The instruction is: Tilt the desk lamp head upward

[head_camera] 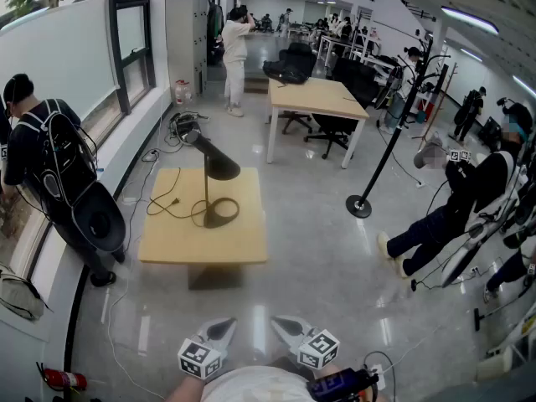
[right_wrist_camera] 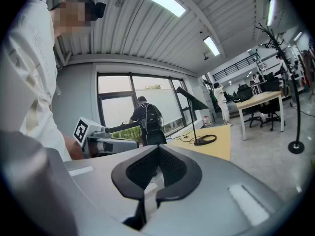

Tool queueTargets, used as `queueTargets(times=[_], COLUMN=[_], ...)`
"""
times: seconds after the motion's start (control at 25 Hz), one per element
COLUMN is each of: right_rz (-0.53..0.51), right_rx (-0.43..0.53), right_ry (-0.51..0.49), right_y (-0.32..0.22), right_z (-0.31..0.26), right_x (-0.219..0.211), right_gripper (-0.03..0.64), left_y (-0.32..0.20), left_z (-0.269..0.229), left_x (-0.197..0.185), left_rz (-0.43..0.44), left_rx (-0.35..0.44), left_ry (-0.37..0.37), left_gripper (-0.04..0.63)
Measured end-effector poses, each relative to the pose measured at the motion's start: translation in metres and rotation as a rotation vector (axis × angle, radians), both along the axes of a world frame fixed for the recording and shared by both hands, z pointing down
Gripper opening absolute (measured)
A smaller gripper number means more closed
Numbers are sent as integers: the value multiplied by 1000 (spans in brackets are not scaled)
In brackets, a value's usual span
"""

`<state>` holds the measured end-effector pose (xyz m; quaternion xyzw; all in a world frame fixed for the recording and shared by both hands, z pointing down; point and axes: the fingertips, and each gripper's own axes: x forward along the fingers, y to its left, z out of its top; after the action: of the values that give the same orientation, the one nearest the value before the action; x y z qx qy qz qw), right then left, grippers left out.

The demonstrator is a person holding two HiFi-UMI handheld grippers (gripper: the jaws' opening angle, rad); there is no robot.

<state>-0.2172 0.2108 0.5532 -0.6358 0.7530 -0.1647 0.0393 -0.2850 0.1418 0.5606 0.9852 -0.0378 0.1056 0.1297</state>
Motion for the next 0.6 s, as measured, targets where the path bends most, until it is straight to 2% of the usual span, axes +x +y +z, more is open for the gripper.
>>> queueTargets(times=[0.16,0.36,0.6], right_rz=[16,18,33], right_rx=[16,26,37], right_ry=[-25,1,-14], right_y=[9,10,16], right_z=[0,-3,-2], right_x=[3,-1,1], right_gripper=[12,12,12], left_y=[9,11,15], left_z=[5,4,4], left_x=[-7,-8,-8], left_rz=[-19,-25,-15], left_rx=[-13,-6,3], left_ry=[-10,-11,-18], left_gripper=[2,2,2])
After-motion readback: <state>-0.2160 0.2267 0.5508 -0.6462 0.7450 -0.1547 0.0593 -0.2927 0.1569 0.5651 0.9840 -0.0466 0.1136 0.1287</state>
